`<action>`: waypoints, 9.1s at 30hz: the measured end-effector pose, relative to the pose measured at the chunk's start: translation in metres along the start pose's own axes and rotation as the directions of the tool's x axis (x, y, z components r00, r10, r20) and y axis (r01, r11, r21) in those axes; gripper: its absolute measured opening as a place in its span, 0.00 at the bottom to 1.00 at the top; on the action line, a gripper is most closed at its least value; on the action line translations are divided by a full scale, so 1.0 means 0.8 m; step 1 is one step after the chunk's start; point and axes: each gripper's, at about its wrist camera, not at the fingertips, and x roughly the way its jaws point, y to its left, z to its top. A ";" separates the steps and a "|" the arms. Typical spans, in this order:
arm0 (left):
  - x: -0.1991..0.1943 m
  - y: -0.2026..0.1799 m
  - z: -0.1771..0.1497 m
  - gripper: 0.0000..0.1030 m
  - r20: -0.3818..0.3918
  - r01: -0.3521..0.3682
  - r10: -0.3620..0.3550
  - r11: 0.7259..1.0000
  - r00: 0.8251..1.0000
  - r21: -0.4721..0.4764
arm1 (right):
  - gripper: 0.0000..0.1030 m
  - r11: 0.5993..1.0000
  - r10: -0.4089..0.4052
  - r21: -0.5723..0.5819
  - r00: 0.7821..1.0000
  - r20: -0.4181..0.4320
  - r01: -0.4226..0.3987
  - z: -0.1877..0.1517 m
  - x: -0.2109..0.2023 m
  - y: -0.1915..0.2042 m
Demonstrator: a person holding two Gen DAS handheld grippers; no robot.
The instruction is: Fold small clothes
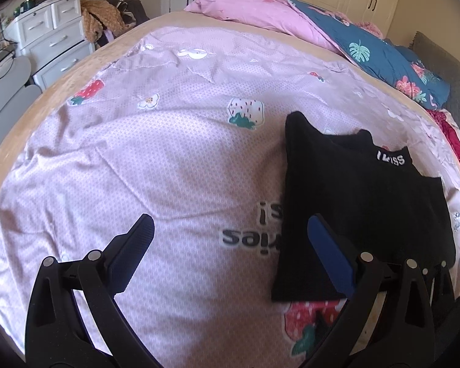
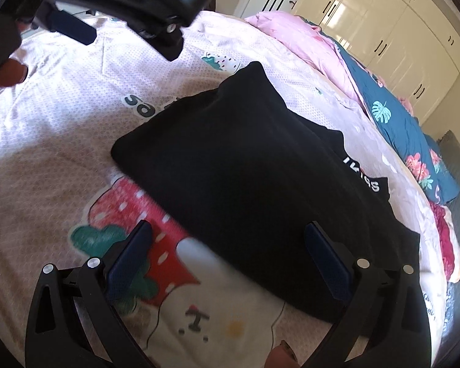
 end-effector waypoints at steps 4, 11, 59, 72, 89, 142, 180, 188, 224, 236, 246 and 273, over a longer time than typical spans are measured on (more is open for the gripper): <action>0.010 -0.003 0.014 0.91 -0.002 0.001 -0.001 1.000 1.000 -0.001 | 0.96 1.000 -0.013 -0.020 1.000 0.007 0.013 0.009 0.013 0.000; 0.031 -0.017 0.037 0.91 -0.027 0.042 -0.043 0.999 0.999 -0.009 | 0.96 1.000 -0.022 -0.019 0.999 0.033 0.023 0.021 0.027 -0.009; 0.001 -0.202 0.061 0.21 -0.055 0.392 -0.389 0.916 0.920 0.081 | 0.06 0.930 -0.129 0.369 0.935 0.330 -0.002 -0.065 -0.131 -0.149; -0.017 -0.276 0.059 0.20 -0.063 0.411 -0.406 0.897 0.912 0.162 | 0.06 0.880 -0.169 0.475 0.935 0.311 0.001 -0.106 -0.155 -0.194; 0.010 -0.373 0.036 0.20 -0.151 0.425 -0.399 0.872 0.905 0.244 | 0.06 0.794 -0.156 0.608 0.959 0.236 -0.020 -0.163 -0.143 -0.241; 0.058 -0.338 -0.029 0.66 -0.183 0.376 -0.337 0.892 0.923 0.253 | 0.17 0.466 0.373 0.815 0.912 0.173 -0.345 -0.172 -0.008 -0.445; 0.029 -0.339 -0.057 0.71 -0.185 0.381 -0.342 0.887 0.921 0.261 | 0.64 0.617 0.169 0.770 0.983 0.073 -0.163 -0.241 -0.062 -0.421; 0.033 -0.329 -0.064 0.72 -0.205 0.371 -0.326 0.895 0.923 0.247 | 0.53 0.604 0.220 0.771 0.972 0.081 -0.201 -0.251 -0.068 -0.408; -0.008 -0.318 -0.068 0.91 -0.181 0.348 -0.309 0.903 0.934 0.251 | 0.94 0.627 0.041 0.774 0.996 0.081 -0.089 -0.249 -0.139 -0.407; 0.041 -0.312 -0.067 0.91 -0.230 0.336 -0.287 0.918 0.930 0.212 | 0.67 0.637 0.164 0.762 0.986 0.017 -0.119 -0.138 -0.006 -0.472; 0.051 -0.310 -0.065 0.91 -0.242 0.396 -0.346 0.895 0.906 0.203 | 0.07 0.593 0.243 0.795 0.970 -0.020 -0.132 -0.133 0.057 -0.483; 0.062 -0.343 -0.071 0.91 -0.274 0.432 -0.373 0.878 0.887 0.204 | 0.42 0.754 -0.004 0.645 0.984 -0.180 0.121 -0.160 0.057 -0.464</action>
